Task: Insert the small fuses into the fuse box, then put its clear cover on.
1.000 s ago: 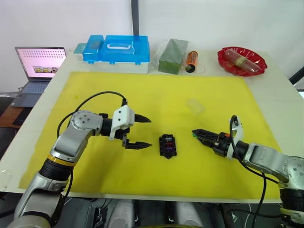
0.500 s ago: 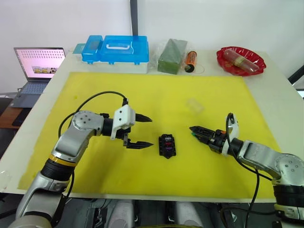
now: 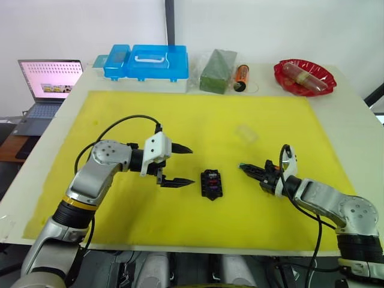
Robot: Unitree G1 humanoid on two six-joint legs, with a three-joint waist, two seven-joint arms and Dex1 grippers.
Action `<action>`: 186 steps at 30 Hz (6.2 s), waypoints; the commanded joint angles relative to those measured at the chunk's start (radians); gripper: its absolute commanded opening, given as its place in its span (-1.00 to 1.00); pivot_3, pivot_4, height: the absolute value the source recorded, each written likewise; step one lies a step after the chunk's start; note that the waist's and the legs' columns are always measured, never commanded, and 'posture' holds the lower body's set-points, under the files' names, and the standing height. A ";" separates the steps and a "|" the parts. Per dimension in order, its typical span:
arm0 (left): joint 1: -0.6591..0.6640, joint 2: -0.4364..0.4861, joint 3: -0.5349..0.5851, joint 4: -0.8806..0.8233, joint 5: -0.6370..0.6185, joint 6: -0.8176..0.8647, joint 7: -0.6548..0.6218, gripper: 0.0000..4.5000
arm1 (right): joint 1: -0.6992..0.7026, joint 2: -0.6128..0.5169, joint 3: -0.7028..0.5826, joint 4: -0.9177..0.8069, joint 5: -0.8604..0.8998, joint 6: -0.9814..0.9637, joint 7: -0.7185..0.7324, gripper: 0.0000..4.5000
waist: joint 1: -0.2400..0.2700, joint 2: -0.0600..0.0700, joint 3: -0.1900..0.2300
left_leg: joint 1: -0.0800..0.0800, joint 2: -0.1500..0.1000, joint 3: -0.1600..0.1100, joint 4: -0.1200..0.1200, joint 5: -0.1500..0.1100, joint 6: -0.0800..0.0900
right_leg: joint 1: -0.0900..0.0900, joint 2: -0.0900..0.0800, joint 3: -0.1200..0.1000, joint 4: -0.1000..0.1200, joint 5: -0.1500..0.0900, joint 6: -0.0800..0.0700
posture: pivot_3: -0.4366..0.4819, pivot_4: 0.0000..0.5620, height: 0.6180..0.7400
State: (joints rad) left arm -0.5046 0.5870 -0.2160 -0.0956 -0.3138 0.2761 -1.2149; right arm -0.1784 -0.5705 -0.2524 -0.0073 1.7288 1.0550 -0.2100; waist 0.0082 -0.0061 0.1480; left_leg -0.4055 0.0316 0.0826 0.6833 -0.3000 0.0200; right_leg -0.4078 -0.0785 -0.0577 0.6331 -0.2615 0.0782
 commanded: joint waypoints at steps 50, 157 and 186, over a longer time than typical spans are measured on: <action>0.012 -0.042 -0.010 -0.031 0.024 -0.051 0.040 1.00 | -0.797 -0.401 0.956 0.015 -1.393 -0.023 1.672 0.12 | 0.001 0.004 0.003 | -0.003 -0.001 0.001 0.000 0.000 0.000 | -0.005 -0.001 -0.001 0.000 0.000 0.000 | -0.05 -0.47 1.00; -0.043 -0.027 -0.048 -0.011 0.019 0.002 -0.053 1.00 | -0.431 -0.171 0.402 -0.244 -1.200 -0.344 1.274 -0.99 | 0.004 0.004 0.003 | -0.001 0.000 0.000 0.001 0.000 0.000 | -0.002 0.006 0.000 0.001 0.000 0.000 | -0.05 -0.47 1.00; -0.035 -0.033 -0.049 -0.010 0.025 0.008 -0.036 1.00 | -0.377 -0.152 0.474 -0.088 -1.340 -0.508 1.408 -0.99 | 0.005 0.004 0.003 | -0.001 0.000 0.000 0.001 0.000 -0.001 | -0.002 0.007 0.000 0.001 0.000 0.000 | -0.05 -0.47 1.00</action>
State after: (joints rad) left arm -0.5424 0.5543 -0.2638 -0.0852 -0.2867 0.2913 -1.2563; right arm -0.5501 -0.7261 0.2354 -0.0772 0.3840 0.5593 1.1890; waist 0.0127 -0.0017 0.1508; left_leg -0.4066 0.0318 0.0828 0.6843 -0.2995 0.0193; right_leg -0.4098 -0.0719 -0.0573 0.6339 -0.2614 0.0786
